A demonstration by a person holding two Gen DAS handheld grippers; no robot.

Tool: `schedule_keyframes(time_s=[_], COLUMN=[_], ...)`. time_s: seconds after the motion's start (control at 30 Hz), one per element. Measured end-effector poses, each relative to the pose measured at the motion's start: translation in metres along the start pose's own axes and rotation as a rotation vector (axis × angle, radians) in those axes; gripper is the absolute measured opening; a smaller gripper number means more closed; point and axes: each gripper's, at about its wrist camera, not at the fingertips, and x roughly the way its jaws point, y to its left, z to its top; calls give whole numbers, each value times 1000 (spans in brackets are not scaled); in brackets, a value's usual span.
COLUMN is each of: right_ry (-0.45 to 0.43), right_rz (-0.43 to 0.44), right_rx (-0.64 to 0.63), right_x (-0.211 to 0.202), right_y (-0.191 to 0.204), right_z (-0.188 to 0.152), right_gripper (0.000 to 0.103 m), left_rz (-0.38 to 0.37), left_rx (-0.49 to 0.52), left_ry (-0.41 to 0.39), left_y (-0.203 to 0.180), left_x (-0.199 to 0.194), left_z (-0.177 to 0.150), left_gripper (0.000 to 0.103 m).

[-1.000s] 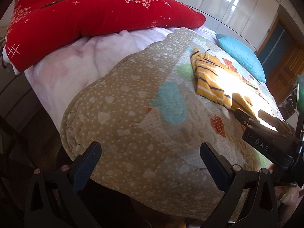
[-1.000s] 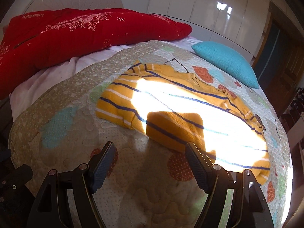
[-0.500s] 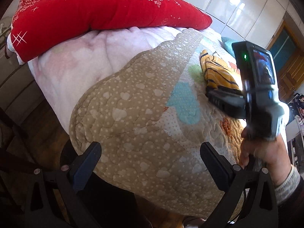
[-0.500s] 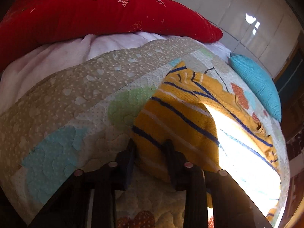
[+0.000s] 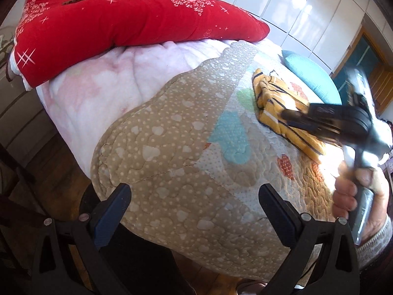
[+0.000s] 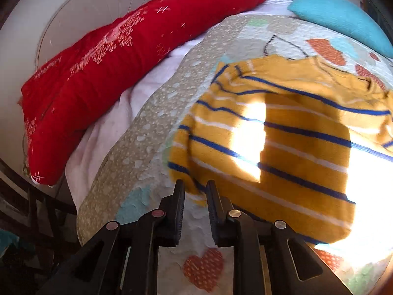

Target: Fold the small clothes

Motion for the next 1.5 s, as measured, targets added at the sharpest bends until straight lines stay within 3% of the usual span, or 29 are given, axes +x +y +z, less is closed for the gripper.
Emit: schedule_keyframes(time_s=[0.13, 0.23, 0.3, 0.33, 0.37, 0.4, 0.43, 0.47, 0.5, 0.53, 0.7, 0.87, 0.93, 1.13, 1.27, 1.3, 1.33, 1.37, 1.43, 1.5], right_ry=[-91, -163, -208, -210, -219, -230, -228, -221, -219, -238, -289, -342, -354, -280, -168, -141, -126, -130, -136, -163], right_rz=[-156, -241, -193, -150, -154, -239, -364, -454, -491, -486, -388, -351, -260, 134, 241, 217, 162, 132, 134, 155], right_rx=[116, 345, 475, 520, 546, 546, 527, 505, 496, 504, 567, 523, 511, 418, 447, 486, 518, 540, 593, 647], right_x=[-48, -84, -106, -114, -122, -132, -140, -145, -149, -158, -180, -178, -171, -104, -41, -27, -17, -12, -15, -28], right_y=[-83, -179, -233, -252, -263, -267, -268, -269, -272, -281, -302, -288, -275, -202, -184, -190, -199, -210, -233, -254], right_z=[-7, -15, -29, -35, -42, -47, -50, -54, -58, -66, -94, -56, -35, 24, 52, 54, 55, 54, 50, 40], right_gripper=[47, 46, 20, 0, 0, 1, 5, 28, 45, 59, 59, 59, 58, 54, 54, 54, 50, 34, 13, 12], left_rz=[-11, -17, -21, -21, -20, -20, -19, -20, -21, -21, -15, -27, -39, -40, -28, -25, -21, -20, -20, -23], left_rx=[41, 89, 124, 141, 156, 171, 185, 197, 208, 220, 281, 341, 347, 348, 330, 321, 311, 301, 286, 278], left_ry=[19, 28, 30, 34, 39, 46, 53, 59, 62, 61, 60, 52, 54, 79, 72, 72, 72, 74, 74, 70], left_y=[-19, -39, -51, -57, -62, -67, -71, -76, -80, -84, -105, -125, -131, -136, -130, -127, -124, -120, -114, -109], left_x=[3, 4, 2, 2, 3, 4, 5, 6, 5, 5, 2, -2, -3, 2, 2, 3, 3, 4, 5, 6], left_z=[-3, -6, -10, -12, -13, -15, -16, -17, -19, -20, -28, -36, -38, -38, -33, -31, -30, -29, -27, -25], left_gripper=[103, 103, 103, 103, 103, 103, 103, 103, 103, 103, 103, 103, 103, 103, 103, 103, 103, 103, 103, 103])
